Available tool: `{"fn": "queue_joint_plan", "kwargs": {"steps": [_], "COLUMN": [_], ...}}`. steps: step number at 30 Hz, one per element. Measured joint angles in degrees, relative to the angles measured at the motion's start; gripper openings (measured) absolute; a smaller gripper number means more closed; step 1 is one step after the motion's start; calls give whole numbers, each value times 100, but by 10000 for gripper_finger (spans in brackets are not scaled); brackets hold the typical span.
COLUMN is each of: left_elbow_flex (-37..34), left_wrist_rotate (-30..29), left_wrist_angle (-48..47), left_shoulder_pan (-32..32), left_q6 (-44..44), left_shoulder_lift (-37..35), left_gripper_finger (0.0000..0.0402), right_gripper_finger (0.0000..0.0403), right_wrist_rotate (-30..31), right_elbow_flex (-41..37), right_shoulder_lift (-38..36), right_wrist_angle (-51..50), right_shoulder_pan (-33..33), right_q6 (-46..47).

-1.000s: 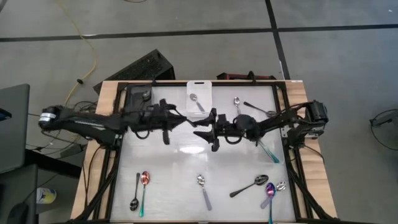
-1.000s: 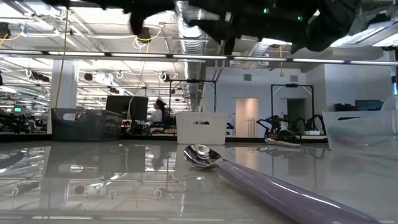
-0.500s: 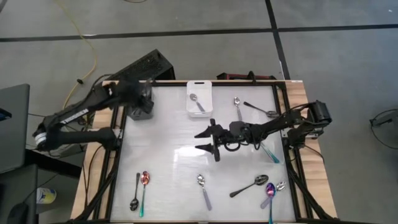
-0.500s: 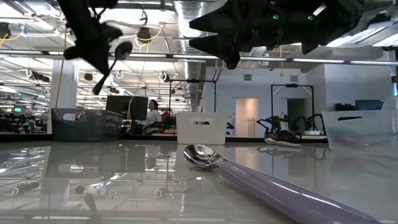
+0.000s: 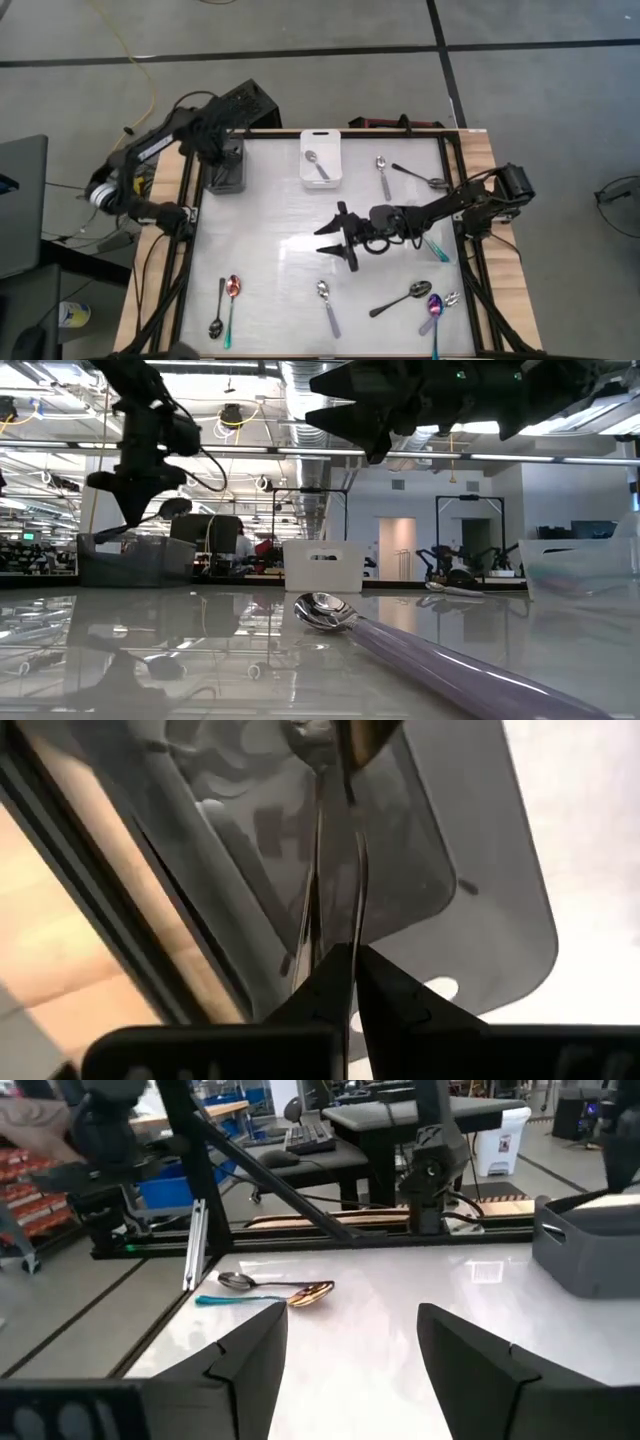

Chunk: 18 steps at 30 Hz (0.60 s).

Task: Sort silverware by color (type)
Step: Put the black spoon into the black bin

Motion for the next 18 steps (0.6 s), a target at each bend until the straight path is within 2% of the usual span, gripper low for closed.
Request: {"fn": "queue_joint_plan", "kwargs": {"steps": [6,12,18], "left_elbow_flex": [398,505,654], "left_wrist_rotate": [-577,-620,-995], "left_wrist_angle": [-256,-443,-742], "left_shoulder_pan": [-269,-328,-316], "left_q6": [270,288,338], "left_shoulder_lift": [816,1448,1766], "left_gripper_finger": [0,0,1], "right_gripper_finger": [249,249,249], "right_wrist_rotate": [6,9,7], "right_elbow_flex": [0,2,7], "right_shoulder_lift": [0,-12,-46], "right_wrist_angle": [-39,-313,-645], "right_shoulder_pan": [-63,-87,-83], "right_q6": [-327,-364,-386]}}
